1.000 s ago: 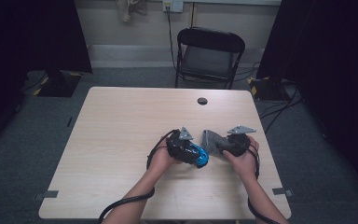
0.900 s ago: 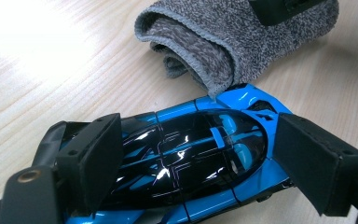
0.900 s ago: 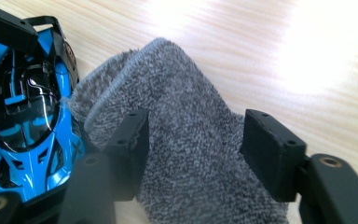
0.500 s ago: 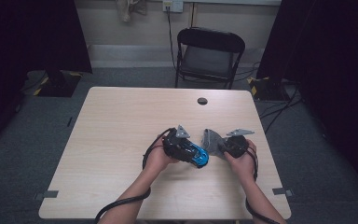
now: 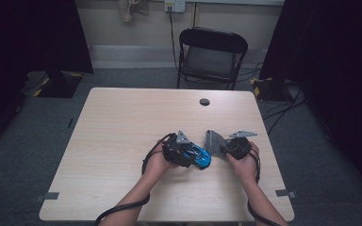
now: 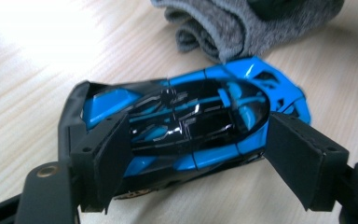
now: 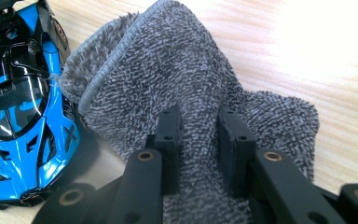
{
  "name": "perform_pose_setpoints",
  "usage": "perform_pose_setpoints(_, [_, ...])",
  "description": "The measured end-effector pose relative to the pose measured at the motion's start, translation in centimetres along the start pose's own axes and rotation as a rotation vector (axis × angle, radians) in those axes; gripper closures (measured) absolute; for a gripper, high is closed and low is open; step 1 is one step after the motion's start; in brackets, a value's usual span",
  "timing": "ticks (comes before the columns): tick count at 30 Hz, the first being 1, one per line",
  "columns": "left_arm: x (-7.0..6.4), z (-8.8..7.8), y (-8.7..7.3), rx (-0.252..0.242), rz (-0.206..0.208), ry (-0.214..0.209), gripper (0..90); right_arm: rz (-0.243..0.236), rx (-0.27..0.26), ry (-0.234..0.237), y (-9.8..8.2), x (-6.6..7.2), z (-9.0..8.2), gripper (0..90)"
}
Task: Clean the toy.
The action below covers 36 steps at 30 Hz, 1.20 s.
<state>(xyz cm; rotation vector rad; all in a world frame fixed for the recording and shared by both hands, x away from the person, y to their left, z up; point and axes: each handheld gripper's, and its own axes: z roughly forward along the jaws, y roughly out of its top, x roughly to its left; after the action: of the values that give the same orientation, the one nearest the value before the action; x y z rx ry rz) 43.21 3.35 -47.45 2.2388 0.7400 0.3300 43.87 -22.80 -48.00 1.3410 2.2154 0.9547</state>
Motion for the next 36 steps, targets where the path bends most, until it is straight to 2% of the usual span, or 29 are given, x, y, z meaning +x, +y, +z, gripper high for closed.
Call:
perform_pose_setpoints(4, [0.1, 0.0, -0.1, 0.004, -0.011, -0.004, 20.5, -0.005, -0.001, -0.003, 0.0, 0.0, 0.0, 72.5])
perform_pose_setpoints(8, [-0.1, 0.0, 0.0, 0.012, -0.005, 0.009, 20.8, -0.003, -0.007, -0.003, 0.0, 0.3, 0.0, 73.3])
perform_pose_setpoints(14, [-0.1, 0.0, -0.1, 0.002, -0.028, 0.01, 21.4, -0.025, 0.004, 0.021, 0.3, 1.5, 0.1, 76.3])
perform_pose_setpoints(18, [0.0, 0.0, -0.2, -0.01, -0.029, 0.01, 21.4, -0.048, 0.015, 0.029, 0.5, 2.4, 0.2, 78.5])
perform_pose_setpoints(24, [0.0, 0.0, -0.2, -0.009, -0.029, 0.009, 22.1, -0.042, 0.025, 0.047, 1.0, 2.8, 0.5, 80.5])
perform_pose_setpoints(29, [-0.1, 0.0, -0.3, -0.013, -0.021, 0.008, 22.1, -0.009, 0.025, 0.068, 1.6, 2.6, 1.2, 80.9])
perform_pose_setpoints(36, [-0.1, -0.1, -0.3, -0.01, -0.018, 0.001, 22.3, -0.009, 0.031, 0.061, 2.7, 3.5, 2.3, 80.9])
